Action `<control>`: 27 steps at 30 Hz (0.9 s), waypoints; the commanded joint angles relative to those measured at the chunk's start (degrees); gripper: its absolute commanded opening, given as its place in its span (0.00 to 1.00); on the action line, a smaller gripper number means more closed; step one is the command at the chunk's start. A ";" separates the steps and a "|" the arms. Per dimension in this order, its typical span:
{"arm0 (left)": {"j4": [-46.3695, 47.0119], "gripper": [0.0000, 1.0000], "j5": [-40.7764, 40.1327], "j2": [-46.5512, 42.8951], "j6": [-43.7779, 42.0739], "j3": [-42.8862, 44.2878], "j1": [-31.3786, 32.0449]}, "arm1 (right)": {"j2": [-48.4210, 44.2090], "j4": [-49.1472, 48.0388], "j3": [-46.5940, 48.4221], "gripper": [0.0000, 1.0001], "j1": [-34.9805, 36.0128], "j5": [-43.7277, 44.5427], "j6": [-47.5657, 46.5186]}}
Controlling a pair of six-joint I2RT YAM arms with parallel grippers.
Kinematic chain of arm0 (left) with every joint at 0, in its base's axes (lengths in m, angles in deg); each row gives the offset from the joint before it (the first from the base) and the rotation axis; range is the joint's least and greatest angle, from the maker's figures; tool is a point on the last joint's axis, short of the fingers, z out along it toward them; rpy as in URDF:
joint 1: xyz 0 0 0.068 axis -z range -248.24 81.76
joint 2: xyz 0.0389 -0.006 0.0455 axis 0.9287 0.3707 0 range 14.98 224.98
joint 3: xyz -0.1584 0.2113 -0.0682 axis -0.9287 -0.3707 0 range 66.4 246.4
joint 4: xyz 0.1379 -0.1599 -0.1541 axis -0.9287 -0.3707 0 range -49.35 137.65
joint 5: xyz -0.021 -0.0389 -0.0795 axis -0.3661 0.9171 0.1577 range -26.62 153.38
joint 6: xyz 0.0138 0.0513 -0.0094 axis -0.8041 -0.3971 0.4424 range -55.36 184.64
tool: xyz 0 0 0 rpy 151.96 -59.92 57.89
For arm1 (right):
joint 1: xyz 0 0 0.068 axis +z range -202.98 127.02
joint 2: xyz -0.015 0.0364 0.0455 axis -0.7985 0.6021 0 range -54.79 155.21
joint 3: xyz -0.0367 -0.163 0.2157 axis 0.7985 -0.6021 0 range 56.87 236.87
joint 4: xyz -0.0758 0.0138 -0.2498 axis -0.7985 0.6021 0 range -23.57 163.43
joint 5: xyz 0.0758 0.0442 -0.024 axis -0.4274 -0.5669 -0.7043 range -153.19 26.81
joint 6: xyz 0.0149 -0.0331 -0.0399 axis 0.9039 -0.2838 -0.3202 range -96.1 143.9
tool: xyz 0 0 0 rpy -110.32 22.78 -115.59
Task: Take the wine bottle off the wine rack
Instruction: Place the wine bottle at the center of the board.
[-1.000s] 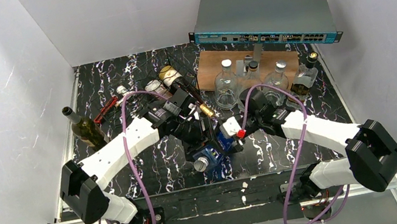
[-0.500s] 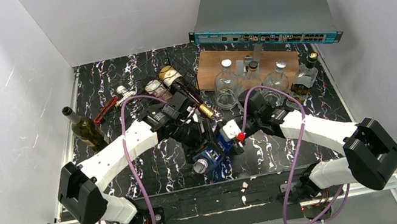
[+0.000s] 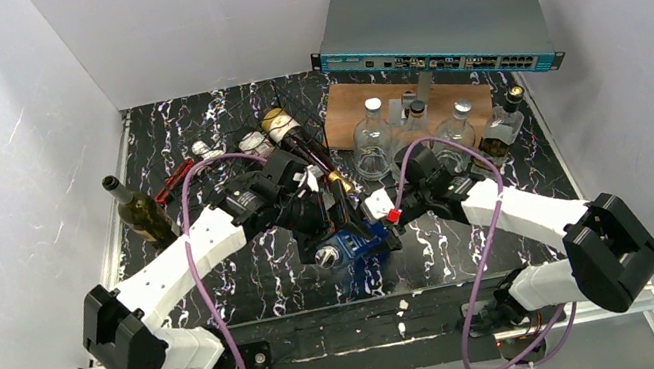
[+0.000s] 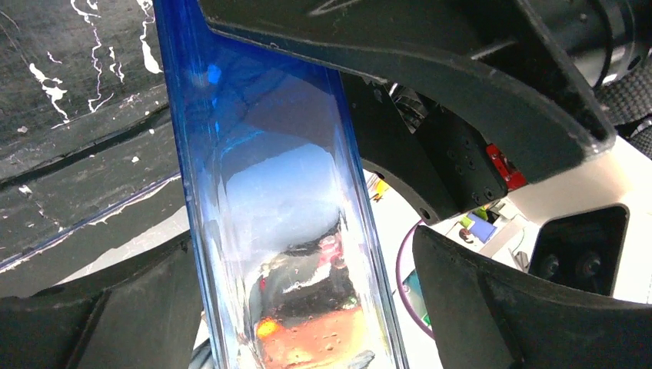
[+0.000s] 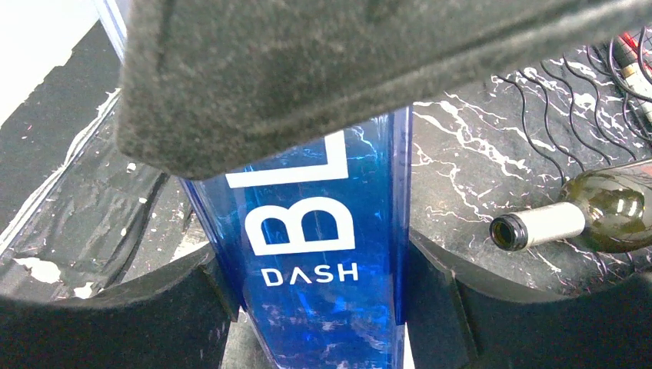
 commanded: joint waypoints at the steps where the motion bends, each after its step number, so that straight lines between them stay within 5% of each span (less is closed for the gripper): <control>1: 3.17 0.95 1.46 -4.36 -2.77 0.90 -0.75 | 0.75 0.53 1.73 0.04 -0.35 -0.81 2.30; 9: 6.56 0.98 -9.68 -10.46 -13.98 2.22 -1.04 | 0.75 0.65 2.25 0.04 -1.34 -2.05 3.19; 16: 27.35 0.98 -18.10 -23.35 -22.23 -8.87 -1.04 | 0.92 0.04 2.44 0.04 -2.60 -4.08 4.96; 20: 36.03 0.98 -19.80 -30.32 -34.62 -13.47 -0.96 | 1.21 -0.22 2.44 0.04 -2.88 -4.58 5.59; 27: 35.65 0.98 -18.20 -38.06 -54.51 -16.76 -1.01 | 1.54 -2.07 2.42 0.03 -3.79 -5.49 8.30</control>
